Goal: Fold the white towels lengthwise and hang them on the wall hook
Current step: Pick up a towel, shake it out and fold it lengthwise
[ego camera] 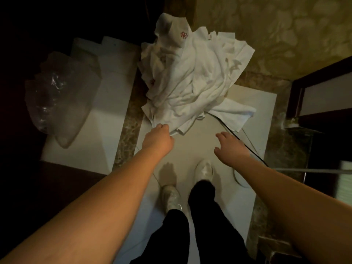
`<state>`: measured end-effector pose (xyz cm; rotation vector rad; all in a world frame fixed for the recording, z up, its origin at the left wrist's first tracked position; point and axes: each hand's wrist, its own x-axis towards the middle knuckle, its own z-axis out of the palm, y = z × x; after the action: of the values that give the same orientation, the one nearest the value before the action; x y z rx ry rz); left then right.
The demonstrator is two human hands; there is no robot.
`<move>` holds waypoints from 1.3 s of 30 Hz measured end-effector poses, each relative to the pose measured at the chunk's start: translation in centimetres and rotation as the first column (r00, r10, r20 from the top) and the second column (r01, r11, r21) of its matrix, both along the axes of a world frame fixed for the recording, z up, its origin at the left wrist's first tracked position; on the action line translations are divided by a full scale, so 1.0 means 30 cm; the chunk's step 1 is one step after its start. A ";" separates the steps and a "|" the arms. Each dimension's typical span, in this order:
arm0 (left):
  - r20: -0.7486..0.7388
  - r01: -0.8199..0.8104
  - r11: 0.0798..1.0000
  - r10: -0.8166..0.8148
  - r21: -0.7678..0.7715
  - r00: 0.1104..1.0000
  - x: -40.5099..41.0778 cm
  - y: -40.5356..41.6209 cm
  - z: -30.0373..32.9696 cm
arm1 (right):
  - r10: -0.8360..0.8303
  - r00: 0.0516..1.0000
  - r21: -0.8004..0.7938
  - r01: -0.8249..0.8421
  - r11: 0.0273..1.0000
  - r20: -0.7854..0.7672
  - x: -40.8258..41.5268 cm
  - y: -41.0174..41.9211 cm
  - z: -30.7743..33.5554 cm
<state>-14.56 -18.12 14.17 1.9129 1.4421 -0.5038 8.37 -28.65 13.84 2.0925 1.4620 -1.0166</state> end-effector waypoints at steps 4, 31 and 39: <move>0.045 -0.069 0.998 0.069 0.006 0.997 0.067 0.175 -0.060 | 0.049 0.999 0.003 -0.049 0.999 0.015 0.067 0.185 -0.049; 0.339 -0.532 0.847 0.508 -0.027 0.792 0.630 0.913 -0.735 | 0.473 0.880 0.298 -0.443 0.846 -0.035 0.329 1.348 -0.678; 0.275 -0.390 0.919 0.388 -0.048 0.880 0.604 0.842 -0.628 | 0.444 0.880 0.297 -0.474 0.829 0.168 0.319 1.202 -0.570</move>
<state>3.57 7.13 -4.66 1.5628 1.5811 -0.0334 17.94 7.42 -3.26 1.8071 2.0691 -0.5054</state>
